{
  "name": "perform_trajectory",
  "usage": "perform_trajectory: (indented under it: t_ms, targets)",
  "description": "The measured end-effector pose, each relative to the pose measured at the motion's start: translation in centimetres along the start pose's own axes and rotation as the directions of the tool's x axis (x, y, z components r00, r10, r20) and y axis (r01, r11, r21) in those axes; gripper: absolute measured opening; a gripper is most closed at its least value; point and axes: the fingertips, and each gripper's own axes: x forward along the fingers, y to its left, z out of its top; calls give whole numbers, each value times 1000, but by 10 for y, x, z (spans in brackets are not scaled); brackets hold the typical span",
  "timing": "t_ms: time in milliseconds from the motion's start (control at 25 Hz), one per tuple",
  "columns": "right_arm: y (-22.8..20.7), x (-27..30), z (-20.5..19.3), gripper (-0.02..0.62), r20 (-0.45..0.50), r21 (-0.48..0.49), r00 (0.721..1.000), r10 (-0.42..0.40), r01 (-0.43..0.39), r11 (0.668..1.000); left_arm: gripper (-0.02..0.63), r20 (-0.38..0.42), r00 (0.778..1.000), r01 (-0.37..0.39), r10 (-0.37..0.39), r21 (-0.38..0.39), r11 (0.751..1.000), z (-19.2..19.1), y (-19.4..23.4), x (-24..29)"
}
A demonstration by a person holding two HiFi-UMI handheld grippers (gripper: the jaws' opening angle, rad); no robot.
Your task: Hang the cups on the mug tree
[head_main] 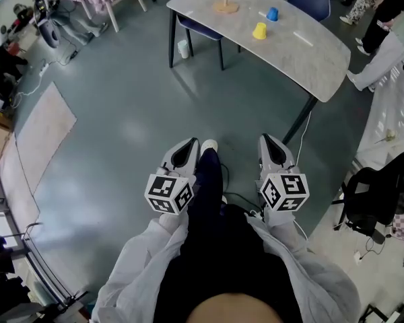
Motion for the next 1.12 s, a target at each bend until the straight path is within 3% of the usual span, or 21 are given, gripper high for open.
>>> perform_trajectory:
  t_ms: [80,160,400,1120]
  targets:
    - [-3,7,1,8,-3,-3,1000,-3,3,1000,7,-9,1000,-1,1,-7,1000,1,5,9]
    - [-9,15,4,9,-5,-5,1000,-7,7,1000,96,-16,1000,7,-7,-23,1000,2,10,20]
    - [-34,52,13,9,-10,-6,1000,-19,19,1000,192,-7,1000,25,-25,-53,998,13,28,63]
    - [-91,241,90,9,9,-1,997,-80,80,997,198,-12,997,74,-74,-20,997,109,140,232]
